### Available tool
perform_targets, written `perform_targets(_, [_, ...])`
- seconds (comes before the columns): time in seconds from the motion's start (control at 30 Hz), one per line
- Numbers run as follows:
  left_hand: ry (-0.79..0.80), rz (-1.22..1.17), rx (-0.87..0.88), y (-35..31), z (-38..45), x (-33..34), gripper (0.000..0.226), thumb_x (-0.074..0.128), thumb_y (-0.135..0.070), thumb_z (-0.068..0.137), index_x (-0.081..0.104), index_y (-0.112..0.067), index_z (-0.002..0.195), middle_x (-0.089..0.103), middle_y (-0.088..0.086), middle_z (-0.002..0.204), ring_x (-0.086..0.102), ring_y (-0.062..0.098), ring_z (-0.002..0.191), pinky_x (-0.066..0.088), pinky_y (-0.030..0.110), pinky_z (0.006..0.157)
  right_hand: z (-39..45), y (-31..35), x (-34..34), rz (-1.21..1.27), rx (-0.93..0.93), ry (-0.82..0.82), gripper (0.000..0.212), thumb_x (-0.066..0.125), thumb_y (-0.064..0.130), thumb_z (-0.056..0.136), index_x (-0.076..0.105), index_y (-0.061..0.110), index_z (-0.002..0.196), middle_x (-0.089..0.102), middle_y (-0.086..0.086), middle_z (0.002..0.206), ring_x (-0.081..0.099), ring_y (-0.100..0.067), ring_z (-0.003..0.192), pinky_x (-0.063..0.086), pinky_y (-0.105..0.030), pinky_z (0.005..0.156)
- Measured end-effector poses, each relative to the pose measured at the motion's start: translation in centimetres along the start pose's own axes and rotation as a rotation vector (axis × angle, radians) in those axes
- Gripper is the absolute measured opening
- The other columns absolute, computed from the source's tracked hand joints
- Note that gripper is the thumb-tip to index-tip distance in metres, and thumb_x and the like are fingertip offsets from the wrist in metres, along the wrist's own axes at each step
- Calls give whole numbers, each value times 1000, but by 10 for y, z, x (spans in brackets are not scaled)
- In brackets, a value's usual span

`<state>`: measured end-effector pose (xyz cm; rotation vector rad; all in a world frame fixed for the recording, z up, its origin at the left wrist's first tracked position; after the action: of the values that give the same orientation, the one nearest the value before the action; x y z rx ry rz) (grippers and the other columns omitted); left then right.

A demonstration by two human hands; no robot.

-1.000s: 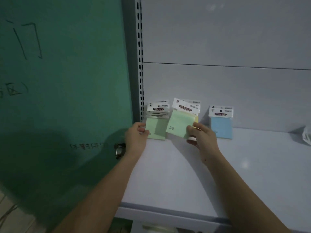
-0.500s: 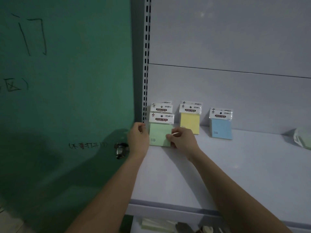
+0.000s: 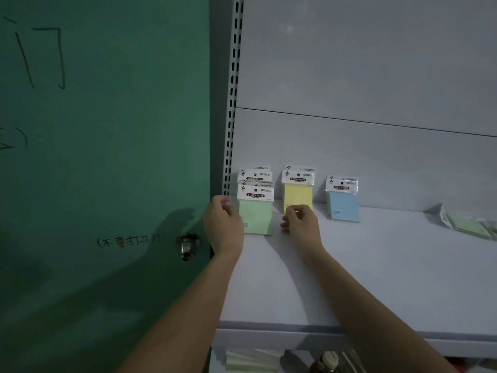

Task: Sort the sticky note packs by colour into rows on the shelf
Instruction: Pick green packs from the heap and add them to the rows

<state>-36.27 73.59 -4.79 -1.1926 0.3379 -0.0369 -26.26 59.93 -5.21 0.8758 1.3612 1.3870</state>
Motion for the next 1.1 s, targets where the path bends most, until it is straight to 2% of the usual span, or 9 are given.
perform_targets(0.07, [-9, 90, 95, -5, -3, -4, 17, 50, -8, 90, 60, -15, 102, 63, 1, 103, 53, 20, 97, 47, 36, 80, -4, 1, -11, 62, 54, -13, 11, 48, 14, 96, 57, 7, 97, 62, -12, 87, 59, -18, 63, 54, -31, 67])
perform_targets(0.13, [28, 207, 277, -13, -12, -11, 20, 51, -9, 89, 59, -17, 106, 61, -1, 105, 51, 19, 98, 44, 33, 81, -12, 4, -24, 9, 76, 30, 15, 49, 17, 97, 59, 7, 100, 65, -12, 88, 61, -20, 65, 54, -32, 66])
perform_targets(0.2, [125, 339, 498, -21, -28, -15, 24, 51, -11, 90, 57, -19, 112, 60, -2, 110, 50, 18, 101, 40, 30, 83, -21, 9, -39, -48, 96, 102, 17, 51, 20, 97, 62, 7, 101, 68, -14, 92, 63, -23, 70, 55, -34, 67])
perform_targets(0.27, [250, 432, 588, -31, -45, -17, 28, 48, -18, 93, 54, -22, 119, 57, -4, 117, 49, 15, 108, 39, 29, 88, -29, 19, -55, -145, 91, 173, 20, 50, 23, 98, 63, 8, 103, 68, -13, 97, 64, -24, 77, 55, -34, 69])
perform_targets(0.47, [559, 659, 488, -74, -91, -5, 43, 37, -41, 96, 47, -24, 135, 53, 1, 131, 46, 22, 118, 38, 40, 95, -57, 56, -120, -371, -23, 219, 30, 42, 29, 100, 62, 11, 112, 65, -6, 110, 59, -20, 97, 48, -32, 80])
perform_targets(0.57, [608, 713, 493, -102, -130, 5, 46, 35, -43, 96, 46, -24, 136, 51, 3, 135, 44, 26, 123, 36, 42, 97, -80, 65, -170, -513, -106, 210, 38, 39, 32, 100, 62, 4, 111, 65, -10, 114, 58, -25, 102, 47, -37, 87])
perform_targets(0.67, [666, 699, 463, -135, -182, 17, 49, 33, -47, 96, 44, -26, 139, 47, 2, 141, 39, 25, 129, 32, 43, 102, -109, 62, -234, -645, -171, 173, 40, 37, 36, 101, 60, 10, 122, 62, -4, 124, 56, -20, 109, 41, -31, 85])
perform_targets(0.83, [774, 673, 442, -185, -278, 39, 52, 30, -52, 95, 43, -29, 140, 46, 1, 144, 39, 26, 131, 31, 42, 103, -148, 38, -349, -783, -140, 133, 47, 35, 51, 97, 57, 24, 128, 58, 2, 133, 56, -17, 115, 45, -36, 97])
perform_targets(1.1, [909, 634, 461, -234, -380, 88, 54, 30, -55, 94, 43, -31, 140, 46, -4, 145, 42, 23, 131, 32, 42, 105, -167, 21, -483, -941, -105, 67, 53, 31, 57, 94, 51, 28, 133, 54, 1, 137, 51, -21, 120, 45, -44, 98])
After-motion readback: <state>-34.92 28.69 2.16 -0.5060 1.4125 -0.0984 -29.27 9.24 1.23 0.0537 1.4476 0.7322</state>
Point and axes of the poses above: each hand's wrist, its own z-axis towards the middle knuckle, its own x-axis out of the palm, y = z × x, the point moved 2 cm from there along z, towards the middle knuckle
